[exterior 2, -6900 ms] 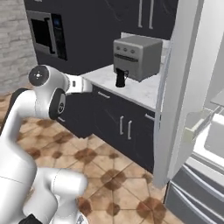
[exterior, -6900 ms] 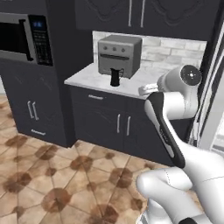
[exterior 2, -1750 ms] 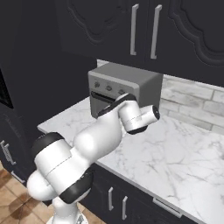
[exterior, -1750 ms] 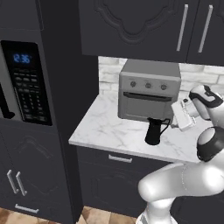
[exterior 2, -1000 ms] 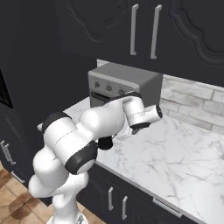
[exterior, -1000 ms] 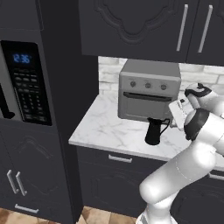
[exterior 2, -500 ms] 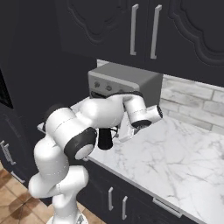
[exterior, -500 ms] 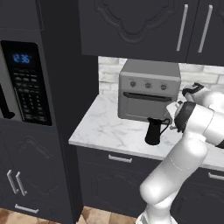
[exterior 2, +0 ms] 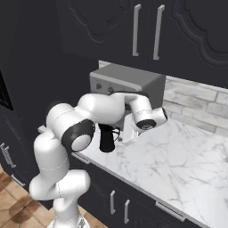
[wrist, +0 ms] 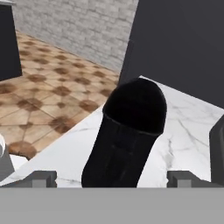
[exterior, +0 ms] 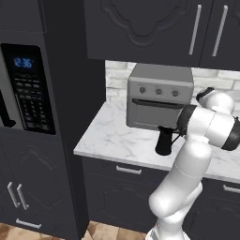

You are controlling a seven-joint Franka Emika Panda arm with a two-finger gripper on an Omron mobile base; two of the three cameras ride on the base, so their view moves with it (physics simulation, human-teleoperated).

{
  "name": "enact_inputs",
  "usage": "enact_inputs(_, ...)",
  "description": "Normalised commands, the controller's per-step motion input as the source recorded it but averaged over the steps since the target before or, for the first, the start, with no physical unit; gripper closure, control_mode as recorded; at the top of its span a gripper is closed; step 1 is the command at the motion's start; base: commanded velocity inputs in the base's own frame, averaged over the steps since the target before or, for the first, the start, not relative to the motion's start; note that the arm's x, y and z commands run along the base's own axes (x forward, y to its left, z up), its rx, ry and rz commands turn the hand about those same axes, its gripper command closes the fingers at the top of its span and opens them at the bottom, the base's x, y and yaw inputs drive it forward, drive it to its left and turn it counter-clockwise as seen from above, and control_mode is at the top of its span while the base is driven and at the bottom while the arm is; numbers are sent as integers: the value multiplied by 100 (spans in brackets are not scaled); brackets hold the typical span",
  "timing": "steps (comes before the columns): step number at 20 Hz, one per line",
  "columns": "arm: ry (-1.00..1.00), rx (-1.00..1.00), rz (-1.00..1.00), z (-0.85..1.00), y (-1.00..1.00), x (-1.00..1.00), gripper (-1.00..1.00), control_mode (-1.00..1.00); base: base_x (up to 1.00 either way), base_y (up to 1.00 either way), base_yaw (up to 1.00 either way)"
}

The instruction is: Move the squash and grapes from the second highest shelf to the top shelf to make space. Then, place the pitcher from the counter on the cleared second highest shelf.

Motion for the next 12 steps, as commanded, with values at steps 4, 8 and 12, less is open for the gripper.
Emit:
enact_inputs(4, 1, 0, 0, 0, 25, -26, -100, -100, 0, 0, 0)
enact_inputs(8, 0, 0, 0, 0, 29, -3, -100, -100, 0, 0, 0)
enact_inputs(12, 1, 0, 0, 11, 18, 0, -100, -100, 0, 0, 0)
